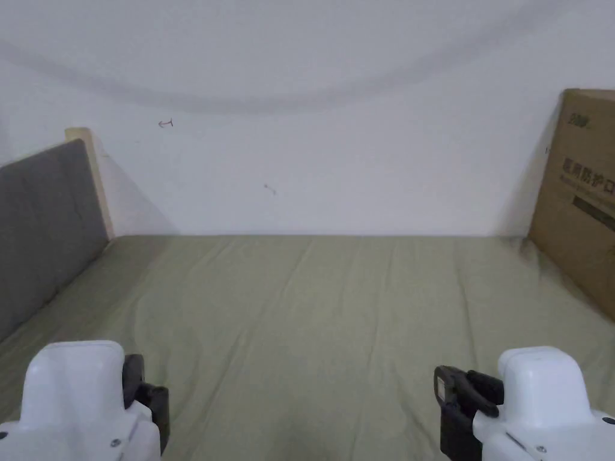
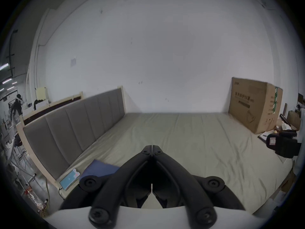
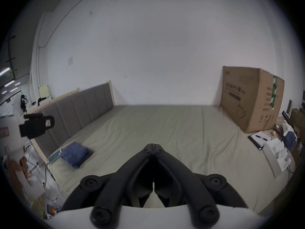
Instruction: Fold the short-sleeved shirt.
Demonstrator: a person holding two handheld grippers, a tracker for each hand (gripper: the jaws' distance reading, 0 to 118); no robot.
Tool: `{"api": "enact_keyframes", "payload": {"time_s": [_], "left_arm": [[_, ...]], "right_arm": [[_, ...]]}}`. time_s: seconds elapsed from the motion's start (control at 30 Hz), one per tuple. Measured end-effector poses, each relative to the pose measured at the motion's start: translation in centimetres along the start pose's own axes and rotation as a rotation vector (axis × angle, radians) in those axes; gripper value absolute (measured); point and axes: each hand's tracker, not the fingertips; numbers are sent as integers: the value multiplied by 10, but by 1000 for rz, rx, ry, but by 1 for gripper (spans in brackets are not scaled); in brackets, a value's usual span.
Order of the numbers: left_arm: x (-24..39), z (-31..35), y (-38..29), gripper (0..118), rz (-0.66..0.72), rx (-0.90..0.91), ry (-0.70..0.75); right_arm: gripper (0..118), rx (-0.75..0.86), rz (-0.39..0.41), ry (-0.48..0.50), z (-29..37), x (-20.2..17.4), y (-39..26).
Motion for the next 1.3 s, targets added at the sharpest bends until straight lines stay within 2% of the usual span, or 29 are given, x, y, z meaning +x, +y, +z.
{"api": "enact_keyframes", "payload": {"time_s": [0.2, 0.23, 0.27, 0.3, 0.37, 0.4, 0.47, 0.5, 0.53, 0.7, 0.83, 0.9, 1.0, 1.2, 1.3], "left_arm": [[38, 22, 10, 0, -72, 90, -27], [43, 24, 12, 9, -84, 98, -35], [45, 26, 13, 26, -79, 105, -44], [46, 28, 16, 56, -71, 113, -65], [46, 34, 18, 100, -35, 144, -119], [47, 36, 18, 116, -36, 150, -125], [50, 40, 19, 117, -40, 151, -115], [49, 44, 19, 117, -43, 164, -117], [49, 46, 19, 117, -47, 175, -125], [44, 44, 31, 117, 11, 71, -255], [45, 43, 31, 117, 3, 68, -229], [50, 47, 31, 117, -61, 77, -169], [53, 53, 32, 117, -120, 144, -162], [55, 59, 36, 117, -98, 133, -159], [54, 60, 37, 117, -85, 133, -141]], "right_arm": [[0, 89, 25, -56, 25, 11, 14], [0, 95, 27, -58, 28, 13, 14], [5, 98, 28, -60, 32, 14, 15], [19, 112, 22, -58, 39, 16, 16], [55, 126, 23, -47, 47, 18, 18], [82, 129, 28, -46, 50, 18, 18], [107, 138, 38, -61, 53, 18, 20], [116, 145, 38, -66, 55, 18, 20], [118, 158, 32, -66, 57, 19, 21], [118, 182, 5, -61, 63, 19, 28], [118, 185, 15, -85, 63, 20, 30], [118, 181, 6, -84, 62, 23, 30], [118, 164, -23, -74, 60, 27, 32], [118, 152, -77, -48, 59, 32, 35], [118, 149, -65, -57, 59, 32, 34]]}}
